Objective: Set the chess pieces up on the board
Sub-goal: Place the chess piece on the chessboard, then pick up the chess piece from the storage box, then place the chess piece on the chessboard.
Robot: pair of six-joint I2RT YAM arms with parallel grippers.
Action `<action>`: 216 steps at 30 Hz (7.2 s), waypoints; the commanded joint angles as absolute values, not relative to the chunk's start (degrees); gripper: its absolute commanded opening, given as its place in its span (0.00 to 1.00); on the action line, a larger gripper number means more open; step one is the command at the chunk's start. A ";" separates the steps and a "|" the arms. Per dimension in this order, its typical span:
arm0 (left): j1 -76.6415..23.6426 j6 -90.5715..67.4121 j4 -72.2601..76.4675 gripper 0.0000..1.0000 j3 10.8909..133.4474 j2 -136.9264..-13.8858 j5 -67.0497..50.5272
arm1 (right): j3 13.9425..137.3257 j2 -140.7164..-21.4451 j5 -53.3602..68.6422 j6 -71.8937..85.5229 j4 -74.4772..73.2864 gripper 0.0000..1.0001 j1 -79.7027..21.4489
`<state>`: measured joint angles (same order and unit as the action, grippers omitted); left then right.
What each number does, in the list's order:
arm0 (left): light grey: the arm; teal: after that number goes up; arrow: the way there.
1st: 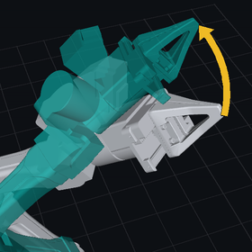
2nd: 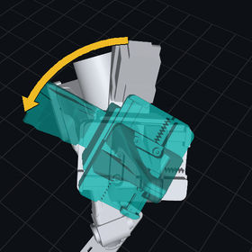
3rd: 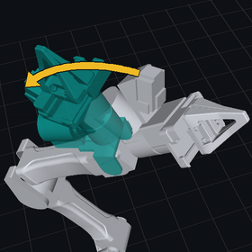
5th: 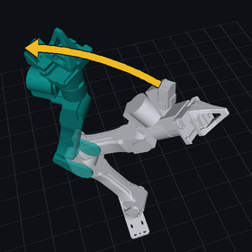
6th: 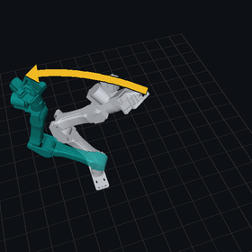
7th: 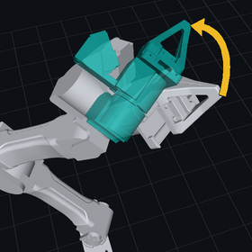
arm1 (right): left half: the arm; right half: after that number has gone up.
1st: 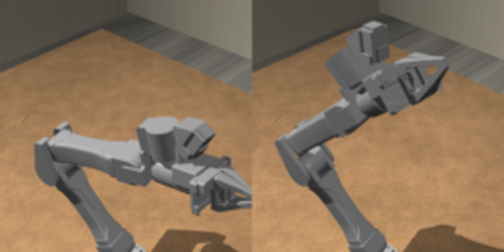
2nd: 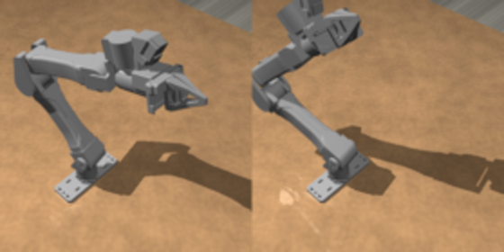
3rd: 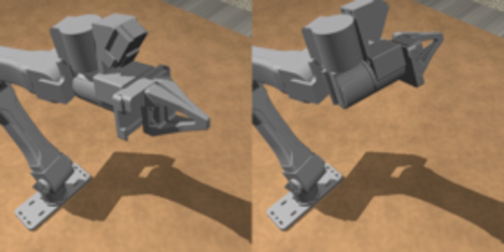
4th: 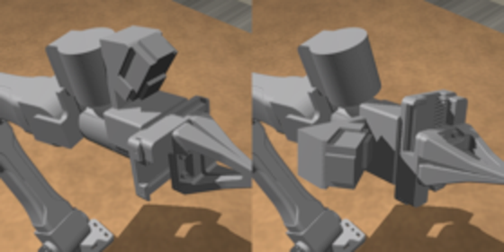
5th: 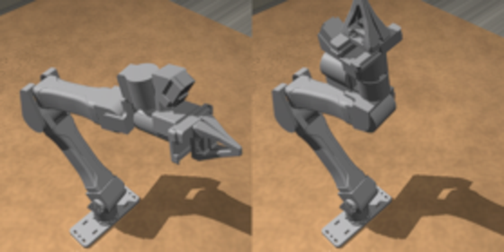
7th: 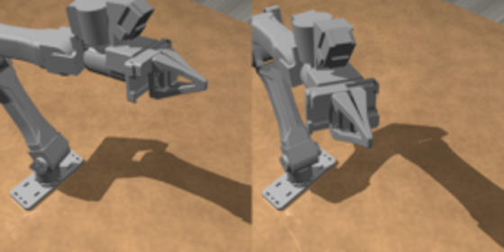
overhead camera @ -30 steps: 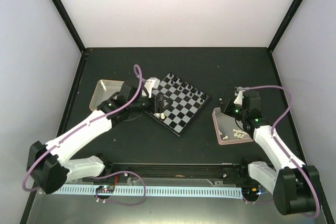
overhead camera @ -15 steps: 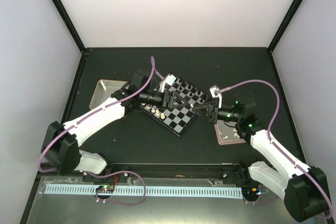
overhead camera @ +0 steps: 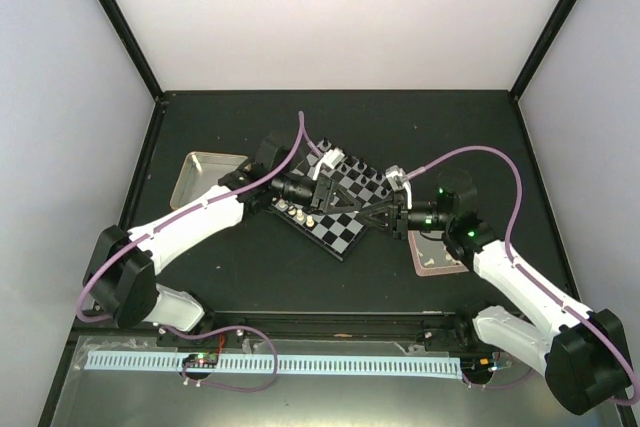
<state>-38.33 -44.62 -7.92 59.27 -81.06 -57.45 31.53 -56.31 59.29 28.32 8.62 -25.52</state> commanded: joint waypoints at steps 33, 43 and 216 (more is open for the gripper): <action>-35.13 -28.69 -28.53 0.02 63.31 -79.10 10.54 | 34.64 -54.78 27.13 25.20 -8.83 0.82 -26.02; -28.67 -25.67 -35.79 0.02 74.21 -98.21 12.55 | 34.21 -57.45 24.37 26.39 -10.11 0.81 -26.02; -25.05 -24.93 -14.41 0.62 45.01 -39.75 2.37 | 61.37 -88.01 -21.00 43.04 -33.06 0.01 -56.87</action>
